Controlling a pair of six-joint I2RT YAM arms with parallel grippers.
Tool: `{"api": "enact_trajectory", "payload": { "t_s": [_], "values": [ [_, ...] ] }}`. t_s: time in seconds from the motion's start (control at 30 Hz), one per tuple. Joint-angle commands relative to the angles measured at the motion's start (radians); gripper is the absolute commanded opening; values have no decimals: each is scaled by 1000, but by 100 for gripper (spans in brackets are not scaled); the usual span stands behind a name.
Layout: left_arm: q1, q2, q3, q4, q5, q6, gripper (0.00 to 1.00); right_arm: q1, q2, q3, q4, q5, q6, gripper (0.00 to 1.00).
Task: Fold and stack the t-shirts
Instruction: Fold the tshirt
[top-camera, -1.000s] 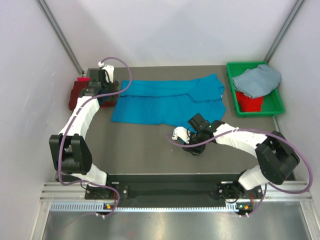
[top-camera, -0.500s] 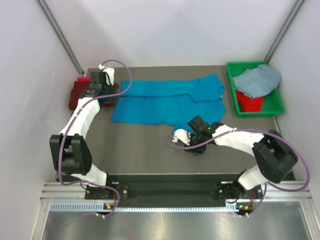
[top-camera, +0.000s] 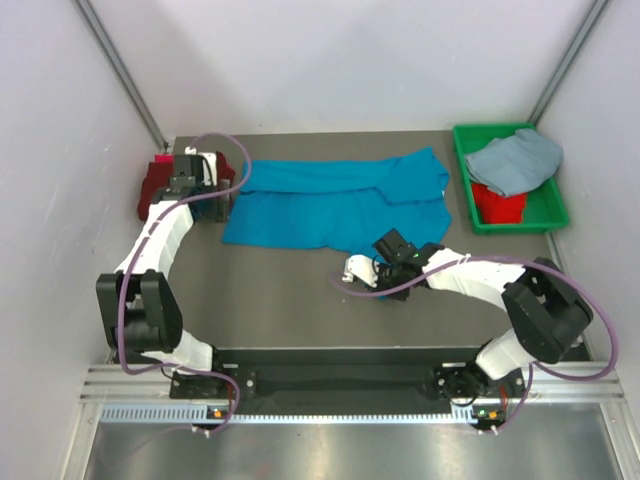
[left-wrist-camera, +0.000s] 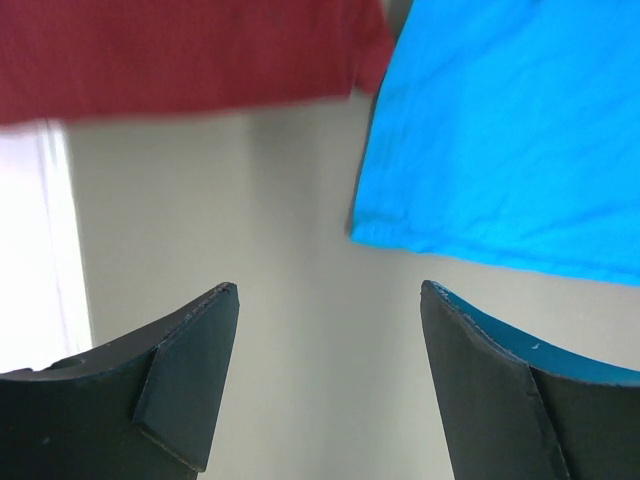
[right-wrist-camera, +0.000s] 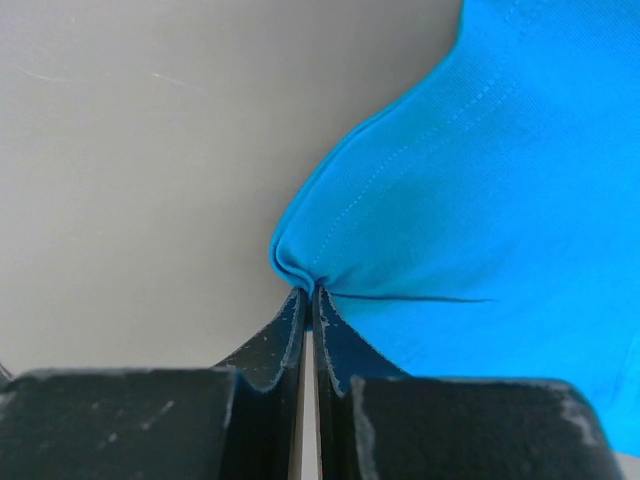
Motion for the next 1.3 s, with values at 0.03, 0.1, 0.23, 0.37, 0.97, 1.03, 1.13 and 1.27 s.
{"api": "enact_trajectory", "payload": {
  "t_s": [0.03, 0.1, 0.23, 0.37, 0.97, 1.03, 1.13, 1.27],
  "values": [
    [58, -3, 17, -155, 63, -103, 78, 12, -72, 14, -20, 53, -11, 0],
    [83, 27, 20, -206, 86, -124, 79, -2, -101, 17, -45, 58, -5, 0],
    [117, 76, 3, -208, 174, -144, 76, -22, -121, 12, -60, 55, -3, 0],
    [128, 136, 18, -203, 193, -144, 73, -46, -116, 9, -51, 46, 9, 0],
    [184, 477, 248, -224, 328, -152, 64, -88, -95, 25, -51, 43, 11, 0],
    [183, 512, 279, -231, 350, -156, 63, -88, -92, 26, -51, 41, 11, 0],
    [184, 550, 303, -238, 362, -156, 59, -88, -85, 31, -49, 43, 11, 0],
    [183, 580, 322, -246, 396, -146, 49, -92, -79, 35, -49, 46, 9, 0]
  ]
}}
